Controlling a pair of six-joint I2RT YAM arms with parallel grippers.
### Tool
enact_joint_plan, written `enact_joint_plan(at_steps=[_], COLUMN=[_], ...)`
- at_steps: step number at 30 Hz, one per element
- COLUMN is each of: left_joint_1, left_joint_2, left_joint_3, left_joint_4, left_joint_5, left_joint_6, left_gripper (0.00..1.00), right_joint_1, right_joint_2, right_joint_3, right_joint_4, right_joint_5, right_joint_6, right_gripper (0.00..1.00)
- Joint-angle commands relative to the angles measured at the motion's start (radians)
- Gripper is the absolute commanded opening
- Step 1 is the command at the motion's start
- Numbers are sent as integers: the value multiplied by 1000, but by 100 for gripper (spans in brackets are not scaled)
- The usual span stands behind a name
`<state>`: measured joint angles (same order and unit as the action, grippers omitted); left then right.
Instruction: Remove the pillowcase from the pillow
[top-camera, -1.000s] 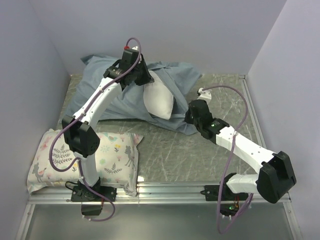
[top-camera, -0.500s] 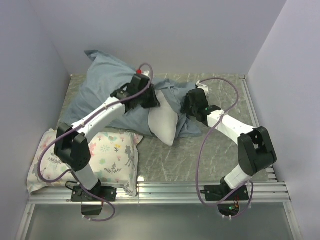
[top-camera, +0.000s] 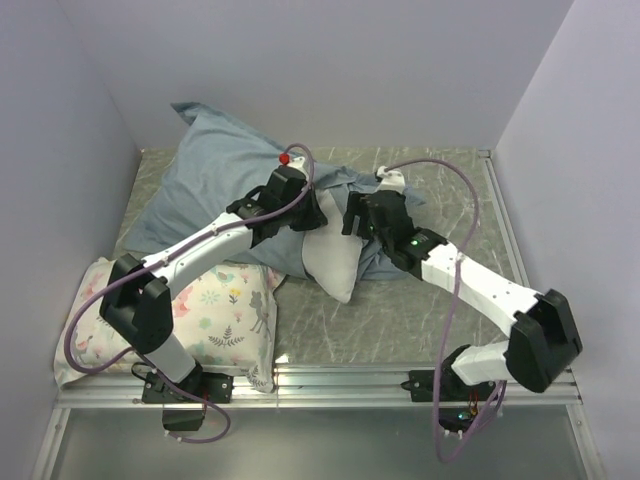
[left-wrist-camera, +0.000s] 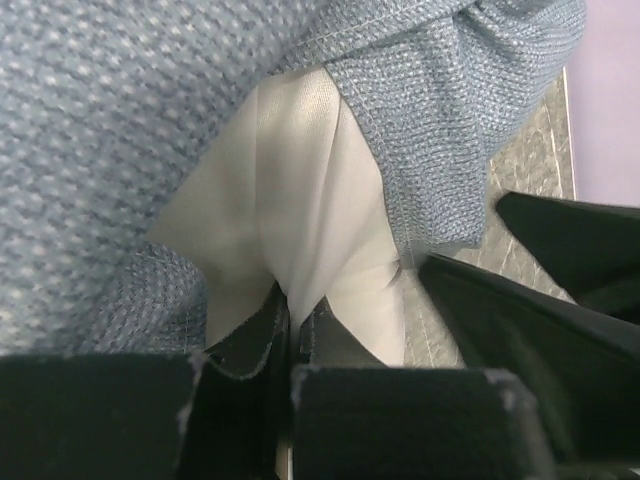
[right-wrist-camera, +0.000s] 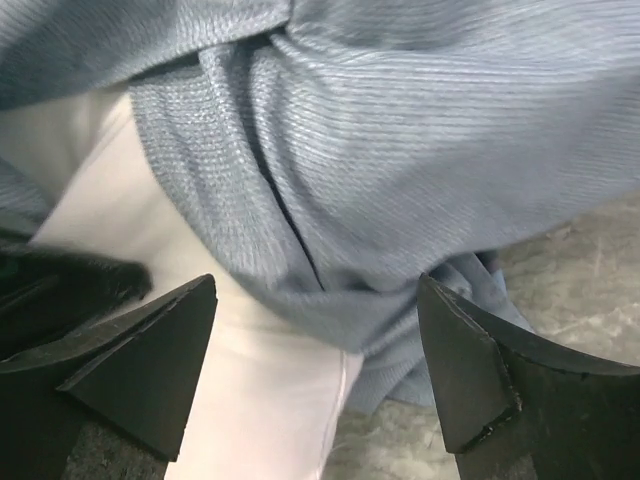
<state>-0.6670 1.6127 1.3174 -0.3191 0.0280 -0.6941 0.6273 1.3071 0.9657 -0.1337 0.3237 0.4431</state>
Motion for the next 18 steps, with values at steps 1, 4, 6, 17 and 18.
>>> enact_joint_plan(at_steps=[1, 4, 6, 17, 18], left_joint_1=[-28, -34, -37, -39, -40], left_joint_2=[-46, -77, -91, -295, -304], left_joint_3=[-4, -9, -18, -188, -201], left_joint_4=[-6, -23, -37, -54, -58], left_joint_5=[18, 10, 4, 16, 19], left_joint_6=[1, 7, 10, -19, -19], left_gripper=[0, 0, 0, 0, 0], right_joint_1=[14, 2, -20, -319, -343], right_joint_2=[82, 196, 224, 343, 359], right_joint_3=[71, 155, 212, 387, 399], right_joint_4=[10, -43, -88, -104, -96], right_joint_5=[89, 177, 224, 43, -24], right_joint_6=[-32, -44, -37, -10, -4], right_gripper=[88, 77, 51, 11, 11])
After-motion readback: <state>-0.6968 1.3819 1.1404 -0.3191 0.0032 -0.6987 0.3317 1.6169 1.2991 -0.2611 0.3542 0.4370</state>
